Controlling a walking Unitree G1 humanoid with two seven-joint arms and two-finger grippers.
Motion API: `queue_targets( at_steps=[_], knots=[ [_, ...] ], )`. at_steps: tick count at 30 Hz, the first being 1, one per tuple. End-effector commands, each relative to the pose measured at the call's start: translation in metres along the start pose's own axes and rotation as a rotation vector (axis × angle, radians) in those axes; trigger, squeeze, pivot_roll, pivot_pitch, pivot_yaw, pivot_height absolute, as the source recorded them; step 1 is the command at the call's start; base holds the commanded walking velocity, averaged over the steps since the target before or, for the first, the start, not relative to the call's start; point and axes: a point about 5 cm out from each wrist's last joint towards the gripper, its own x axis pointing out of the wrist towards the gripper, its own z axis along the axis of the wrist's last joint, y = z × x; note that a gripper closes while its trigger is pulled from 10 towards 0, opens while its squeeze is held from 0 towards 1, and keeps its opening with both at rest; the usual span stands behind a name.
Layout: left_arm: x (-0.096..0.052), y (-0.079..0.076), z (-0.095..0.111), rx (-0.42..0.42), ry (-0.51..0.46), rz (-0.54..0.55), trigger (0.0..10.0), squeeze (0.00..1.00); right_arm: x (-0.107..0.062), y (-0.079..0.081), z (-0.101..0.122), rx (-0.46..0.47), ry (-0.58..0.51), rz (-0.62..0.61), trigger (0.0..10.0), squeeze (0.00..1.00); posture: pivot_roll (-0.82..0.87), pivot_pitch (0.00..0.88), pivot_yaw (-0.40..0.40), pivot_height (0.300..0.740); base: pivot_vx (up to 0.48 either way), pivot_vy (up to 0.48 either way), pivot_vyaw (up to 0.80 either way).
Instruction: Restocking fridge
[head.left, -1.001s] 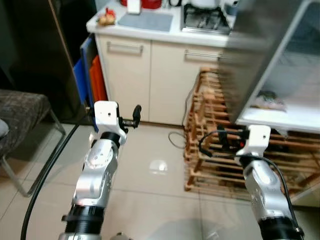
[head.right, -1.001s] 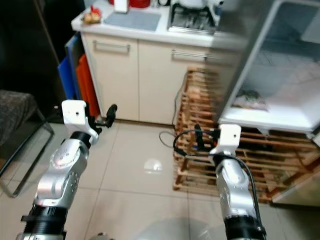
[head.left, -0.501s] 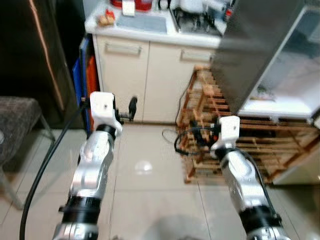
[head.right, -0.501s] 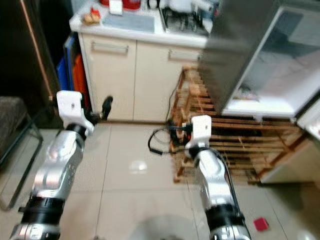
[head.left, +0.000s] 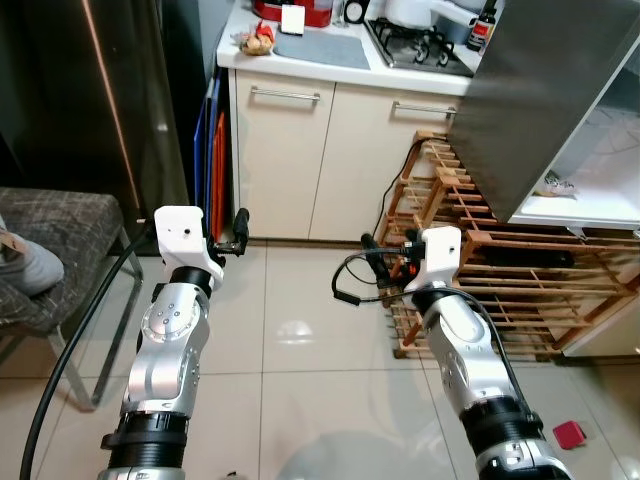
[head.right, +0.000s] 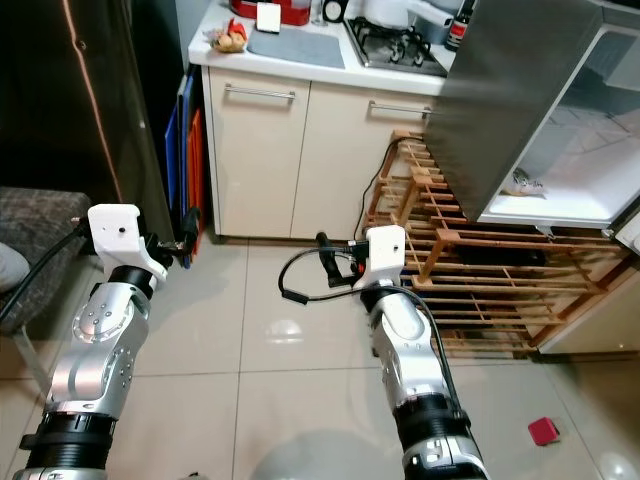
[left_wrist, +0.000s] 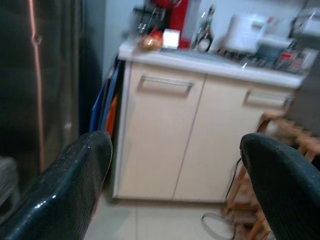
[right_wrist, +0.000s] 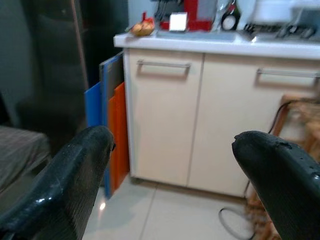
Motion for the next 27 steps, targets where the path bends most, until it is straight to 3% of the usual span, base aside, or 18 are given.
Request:
queue_targets(
  at_steps=[1, 6, 15, 27],
  knots=[
    [0.000, -0.011, 0.007, 0.004, -0.037, -0.048, 10.0, 0.00, -0.003, -0.013, -0.003, -0.006, 0.013, -0.063, 10.0, 0.00, 0.05, 0.000, -0.085, 0.740, 0.450, 0.000, 0.68],
    [-0.003, -0.023, 0.013, 0.027, -0.082, -0.133, 10.0, 0.00, -0.002, -0.017, 0.000, -0.027, 0.005, -0.078, 10.0, 0.00, 0.05, 0.000, -0.095, 0.740, 0.449, 0.000, 0.13],
    [-0.004, -0.023, 0.008, 0.000, -0.054, -0.113, 10.0, 0.00, -0.001, -0.014, 0.002, -0.033, -0.013, -0.063, 10.0, 0.00, 0.04, 0.000, -0.098, 0.740, 0.450, 0.000, 0.00],
    [0.001, -0.024, 0.000, 0.046, -0.012, -0.149, 10.0, 0.00, 0.000, -0.011, 0.002, -0.039, -0.015, -0.052, 10.0, 0.00, 0.03, 0.000, -0.108, 0.740, 0.450, 0.000, 0.00]
  ],
)
